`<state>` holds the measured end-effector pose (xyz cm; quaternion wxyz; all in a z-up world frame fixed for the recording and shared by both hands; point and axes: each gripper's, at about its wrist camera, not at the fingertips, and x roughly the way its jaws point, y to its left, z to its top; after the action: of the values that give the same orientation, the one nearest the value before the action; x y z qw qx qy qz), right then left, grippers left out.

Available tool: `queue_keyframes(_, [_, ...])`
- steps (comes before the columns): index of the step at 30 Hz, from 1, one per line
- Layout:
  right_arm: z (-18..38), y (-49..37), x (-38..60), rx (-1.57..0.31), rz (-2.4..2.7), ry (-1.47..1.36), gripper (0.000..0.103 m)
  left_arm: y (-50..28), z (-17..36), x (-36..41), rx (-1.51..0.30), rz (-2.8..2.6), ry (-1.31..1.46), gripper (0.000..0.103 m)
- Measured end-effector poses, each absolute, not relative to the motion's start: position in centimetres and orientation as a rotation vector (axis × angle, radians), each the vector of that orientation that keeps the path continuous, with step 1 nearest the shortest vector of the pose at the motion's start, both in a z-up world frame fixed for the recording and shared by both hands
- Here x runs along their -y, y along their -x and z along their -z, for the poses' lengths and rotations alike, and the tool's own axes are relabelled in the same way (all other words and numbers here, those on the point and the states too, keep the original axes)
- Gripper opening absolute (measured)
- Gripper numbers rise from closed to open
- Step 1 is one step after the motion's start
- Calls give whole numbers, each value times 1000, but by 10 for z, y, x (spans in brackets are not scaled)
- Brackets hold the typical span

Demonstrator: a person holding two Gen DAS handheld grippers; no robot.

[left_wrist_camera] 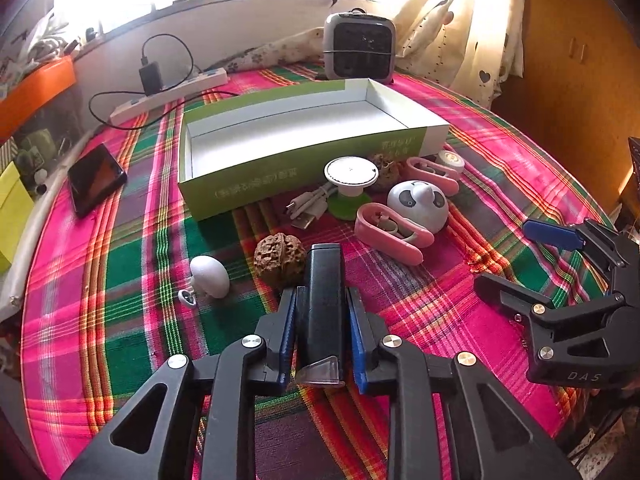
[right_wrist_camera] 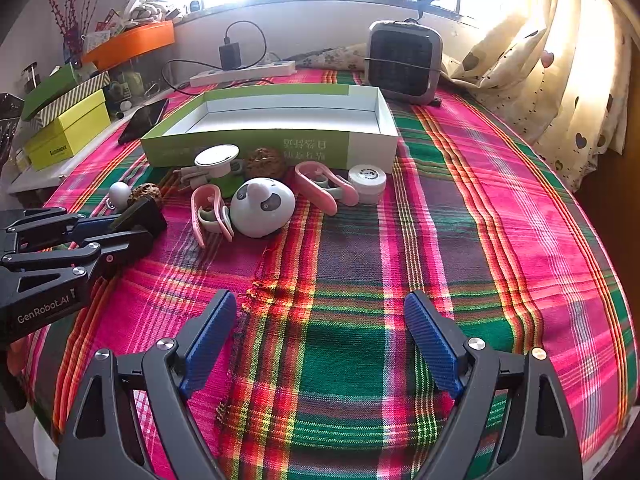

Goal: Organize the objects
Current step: 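Close the left tool on the black flashlight lying on the cloth, then lift the flashlight with the left tool while the right tool grasps a pink clip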

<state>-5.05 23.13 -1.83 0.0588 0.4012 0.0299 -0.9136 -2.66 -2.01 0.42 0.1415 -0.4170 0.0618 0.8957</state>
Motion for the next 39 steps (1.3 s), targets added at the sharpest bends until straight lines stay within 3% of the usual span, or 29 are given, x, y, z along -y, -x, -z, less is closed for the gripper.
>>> queue_keyframes(24, [18,50,-231,-96,2764,-1229,86,16,-4,29,-126,-2641,1238,21])
queue_keyframes(39, [13,54,-217,-225,2770,-1256,86,13,-4,32,-90,-2675,1244,21])
